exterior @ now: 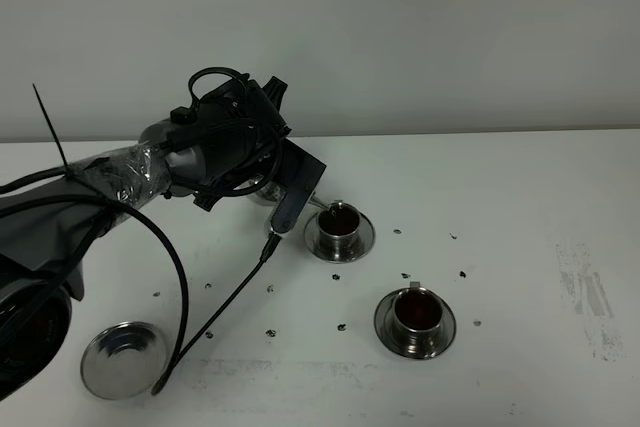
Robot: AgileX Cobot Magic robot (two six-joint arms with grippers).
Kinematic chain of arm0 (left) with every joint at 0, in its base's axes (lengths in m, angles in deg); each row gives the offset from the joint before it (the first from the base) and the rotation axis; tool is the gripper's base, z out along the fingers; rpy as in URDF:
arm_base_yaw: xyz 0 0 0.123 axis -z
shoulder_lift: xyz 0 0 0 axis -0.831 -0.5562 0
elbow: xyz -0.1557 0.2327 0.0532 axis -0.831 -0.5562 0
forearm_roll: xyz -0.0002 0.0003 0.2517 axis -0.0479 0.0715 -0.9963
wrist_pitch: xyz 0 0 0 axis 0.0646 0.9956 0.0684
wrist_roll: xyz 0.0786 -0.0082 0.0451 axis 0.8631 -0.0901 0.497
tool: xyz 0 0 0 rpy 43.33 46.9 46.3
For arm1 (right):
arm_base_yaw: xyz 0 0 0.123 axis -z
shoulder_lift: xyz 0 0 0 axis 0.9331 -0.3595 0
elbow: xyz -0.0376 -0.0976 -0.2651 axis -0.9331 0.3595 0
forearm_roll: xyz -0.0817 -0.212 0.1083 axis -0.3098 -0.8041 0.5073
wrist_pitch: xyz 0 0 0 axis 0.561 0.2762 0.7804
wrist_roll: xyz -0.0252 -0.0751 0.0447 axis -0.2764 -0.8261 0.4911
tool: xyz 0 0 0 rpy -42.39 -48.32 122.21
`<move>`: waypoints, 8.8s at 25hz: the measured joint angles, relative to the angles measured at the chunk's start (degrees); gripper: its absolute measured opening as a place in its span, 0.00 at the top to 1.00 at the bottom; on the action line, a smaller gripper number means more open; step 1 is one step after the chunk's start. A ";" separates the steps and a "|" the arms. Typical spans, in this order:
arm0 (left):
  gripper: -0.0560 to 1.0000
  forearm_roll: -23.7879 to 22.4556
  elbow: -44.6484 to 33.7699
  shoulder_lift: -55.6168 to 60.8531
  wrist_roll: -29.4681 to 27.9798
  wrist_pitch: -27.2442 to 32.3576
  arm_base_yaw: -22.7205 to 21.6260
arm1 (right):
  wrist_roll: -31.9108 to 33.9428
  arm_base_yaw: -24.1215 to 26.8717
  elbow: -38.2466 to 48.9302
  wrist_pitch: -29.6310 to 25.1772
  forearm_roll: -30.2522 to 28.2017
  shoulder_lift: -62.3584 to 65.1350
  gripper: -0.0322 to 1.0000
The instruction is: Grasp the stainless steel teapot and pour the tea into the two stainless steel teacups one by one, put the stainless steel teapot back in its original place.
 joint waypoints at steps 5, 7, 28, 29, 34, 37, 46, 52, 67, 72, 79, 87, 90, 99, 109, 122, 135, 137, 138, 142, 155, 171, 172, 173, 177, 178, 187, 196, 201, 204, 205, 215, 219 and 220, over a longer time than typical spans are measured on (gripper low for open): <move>0.75 4.63 0.00 0.07 0.00 2.70 -1.88 | 0.00 0.00 0.00 0.00 0.00 0.00 0.74; 0.75 6.85 0.00 0.48 -0.45 3.46 -2.75 | 0.00 0.00 0.00 0.00 0.00 0.00 0.74; 0.75 36.60 -1.69 5.01 -32.14 7.73 -9.36 | 0.00 0.00 0.00 0.00 0.00 0.00 0.74; 0.75 36.60 -2.28 5.01 -33.56 7.59 -9.68 | 0.00 0.00 0.00 0.00 0.00 0.00 0.74; 0.75 37.21 -4.98 5.01 -36.88 7.42 -10.98 | 0.00 0.00 0.00 0.00 0.00 0.00 0.74; 0.75 39.28 -7.10 5.01 -37.43 6.06 -11.39 | 0.00 0.00 0.00 0.00 0.00 0.00 0.74; 0.75 40.22 -9.69 6.92 -37.54 4.91 -12.18 | 0.00 0.00 0.00 0.00 0.00 0.00 0.74; 0.75 40.72 -14.90 15.46 -38.77 5.86 -12.18 | 0.00 0.00 0.00 0.00 0.00 0.00 0.74; 0.75 43.92 -47.75 37.74 -38.96 -4.91 -14.26 | 0.00 0.00 0.00 0.00 0.00 0.00 0.74; 0.75 43.92 -54.13 40.57 -39.02 -6.10 -17.21 | -0.04 0.00 0.00 0.00 0.00 0.00 0.74; 0.75 45.68 -56.85 40.69 -39.07 -6.37 -18.32 | 0.02 0.00 0.00 0.00 0.00 0.00 0.74; 0.75 46.68 -56.97 40.75 -46.39 -3.87 -21.58 | 0.02 0.00 0.00 0.00 0.00 0.00 0.74; 0.75 46.68 -56.97 40.75 -48.12 -2.38 -21.98 | 0.02 0.00 0.00 0.00 0.00 0.00 0.74; 0.75 46.68 -57.40 39.65 -49.30 -0.62 -22.05 | 0.02 0.00 0.00 0.00 0.00 0.00 0.74; 0.75 45.52 -57.65 37.65 -49.33 -0.68 -22.19 | -0.04 0.00 0.00 0.00 0.00 0.00 0.74; 0.75 40.72 -57.83 36.61 -49.33 -2.76 -22.25 | 0.02 0.00 0.00 0.00 0.00 0.00 0.74; 0.75 40.72 -57.83 36.56 -49.33 -3.53 -22.25 | -0.02 0.00 0.00 0.00 0.00 0.00 0.74; 0.75 40.72 -57.83 36.56 -49.33 -3.53 -22.25 | -0.02 0.00 0.00 0.00 0.00 0.00 0.74; 0.75 40.72 -57.83 36.56 -49.33 -3.53 -22.13 | -0.02 0.00 0.00 0.00 0.00 0.00 0.74; 0.75 40.72 -57.83 36.56 -49.33 -3.65 -21.61 | 0.04 0.00 0.00 0.00 0.00 0.00 0.74; 0.75 40.72 -58.87 36.38 -49.33 -4.08 -21.51 | -0.01 0.00 0.00 0.00 0.00 0.00 0.74; 0.60 41.95 -58.87 36.19 -49.29 -4.14 -21.07 | 0.07 0.00 0.00 0.00 0.00 0.00 0.74; 0.59 42.00 -58.87 36.19 -49.29 -3.89 -21.07 | 0.07 0.00 0.00 0.00 0.00 0.00 0.74; 0.59 42.00 -58.87 36.19 -49.29 -3.64 -21.07 | 0.07 0.00 0.00 0.00 0.00 0.00 0.74; 0.59 42.00 -58.87 38.19 -49.29 -2.91 -21.07 | 0.01 0.00 0.00 0.00 0.00 0.00 0.74; 0.59 42.00 -58.87 39.34 -49.29 -2.76 -21.07 | 0.01 0.00 0.00 0.00 0.00 0.00 0.74; 0.58 42.25 -58.92 56.59 -49.29 1.43 -21.03 | -0.03 0.00 0.00 0.00 0.00 0.00 0.74; 0.58 42.20 -58.92 73.64 -49.29 4.29 -21.03 | 0.04 0.00 0.00 0.00 0.00 0.00 0.74; 0.58 42.25 -58.92 79.70 -52.11 10.13 -21.03 | 0.04 0.00 0.00 0.00 0.00 0.00 0.74; 0.58 42.32 -58.92 84.48 -56.63 11.88 -21.03 | -0.01 0.00 0.00 0.00 0.00 0.00 0.74; 0.58 42.38 -58.92 85.94 -58.69 13.25 -21.03 | -0.01 0.00 0.00 0.00 0.00 0.00 0.74; 0.58 41.46 -61.42 103.26 -70.31 27.41 -21.03 | -0.01 0.00 0.00 0.00 0.00 0.00 0.74; 0.58 40.72 -68.70 109.38 -70.44 27.25 -21.03 | -0.01 0.00 0.00 0.00 0.00 0.00 0.74; 0.58 40.72 -71.47 111.01 -70.44 26.17 -21.03 | -0.01 0.00 0.00 0.00 0.00 0.00 0.74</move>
